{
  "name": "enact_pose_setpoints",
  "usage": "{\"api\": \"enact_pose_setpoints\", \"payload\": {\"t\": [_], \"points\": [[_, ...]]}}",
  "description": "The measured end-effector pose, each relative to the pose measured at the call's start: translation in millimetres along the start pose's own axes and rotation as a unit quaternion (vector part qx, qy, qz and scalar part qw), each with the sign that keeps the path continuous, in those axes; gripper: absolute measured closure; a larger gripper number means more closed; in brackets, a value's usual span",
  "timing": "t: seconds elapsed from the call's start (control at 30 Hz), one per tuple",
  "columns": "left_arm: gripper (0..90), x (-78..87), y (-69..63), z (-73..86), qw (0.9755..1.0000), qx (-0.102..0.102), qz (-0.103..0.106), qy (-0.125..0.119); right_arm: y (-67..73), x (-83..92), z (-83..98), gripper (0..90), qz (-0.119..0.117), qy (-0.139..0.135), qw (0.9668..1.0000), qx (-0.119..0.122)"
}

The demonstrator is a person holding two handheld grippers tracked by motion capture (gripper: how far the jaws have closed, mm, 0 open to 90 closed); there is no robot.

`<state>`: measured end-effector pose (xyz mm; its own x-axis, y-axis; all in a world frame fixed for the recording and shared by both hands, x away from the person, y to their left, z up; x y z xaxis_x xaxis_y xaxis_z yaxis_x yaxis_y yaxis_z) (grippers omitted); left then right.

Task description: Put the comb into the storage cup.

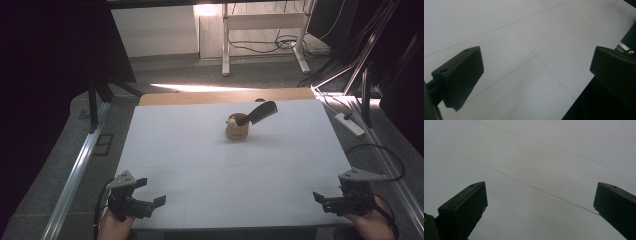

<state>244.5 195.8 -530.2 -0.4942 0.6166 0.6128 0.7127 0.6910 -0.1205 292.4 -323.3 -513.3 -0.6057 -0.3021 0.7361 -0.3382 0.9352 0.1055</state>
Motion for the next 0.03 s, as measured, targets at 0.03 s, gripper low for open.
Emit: {"api": "enact_pose_setpoints", "payload": {"t": [0.03], "points": [[0.0, -0.1, 0.1, -0.2, 1.0000, -0.001, 0.000, 0.000, -0.6, -0.4, 0.0, 0.0, 0.001, 0.000, 1.0000, -0.001]]}}
Point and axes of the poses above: each handheld gripper's, and its own axes: x roughly backward along the jaws, z roughly out of its underside, y roughly to its left, the point moved 8 cm from there along -x, roughly forward along the jaws, and after that the axes turned 12 degrees about -x, right-handed, at the moved point
